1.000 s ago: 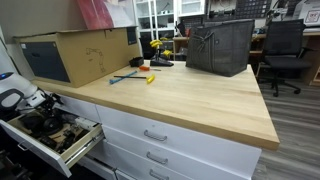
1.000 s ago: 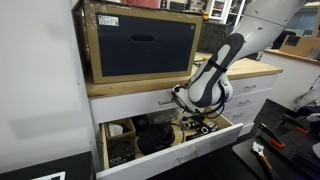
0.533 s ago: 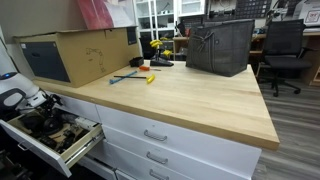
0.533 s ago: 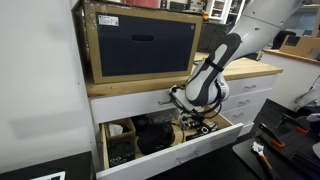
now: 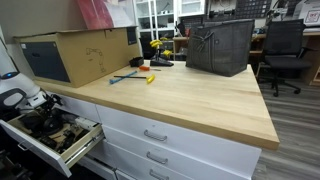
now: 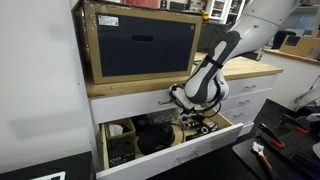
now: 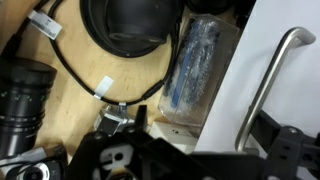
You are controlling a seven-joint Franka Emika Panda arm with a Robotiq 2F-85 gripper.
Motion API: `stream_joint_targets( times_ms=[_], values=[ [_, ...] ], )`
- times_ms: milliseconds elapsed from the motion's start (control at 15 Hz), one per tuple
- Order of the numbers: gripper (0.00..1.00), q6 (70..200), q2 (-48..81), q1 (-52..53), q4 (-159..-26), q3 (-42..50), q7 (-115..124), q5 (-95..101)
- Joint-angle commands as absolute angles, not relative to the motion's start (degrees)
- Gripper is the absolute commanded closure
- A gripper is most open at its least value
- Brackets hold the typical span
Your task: Pull open the top left drawer
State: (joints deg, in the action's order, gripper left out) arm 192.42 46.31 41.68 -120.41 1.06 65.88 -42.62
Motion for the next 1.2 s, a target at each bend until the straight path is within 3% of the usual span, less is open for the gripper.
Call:
stream_joint_targets(
  times_ms=[0, 1133],
  values=[
    [0.00, 185.95, 47.98, 35.65, -118.00, -4.04, 65.60, -42.96],
    [0.00, 197.53, 49.16, 30.72, -124.84, -16.57, 64.87, -45.01]
  ],
)
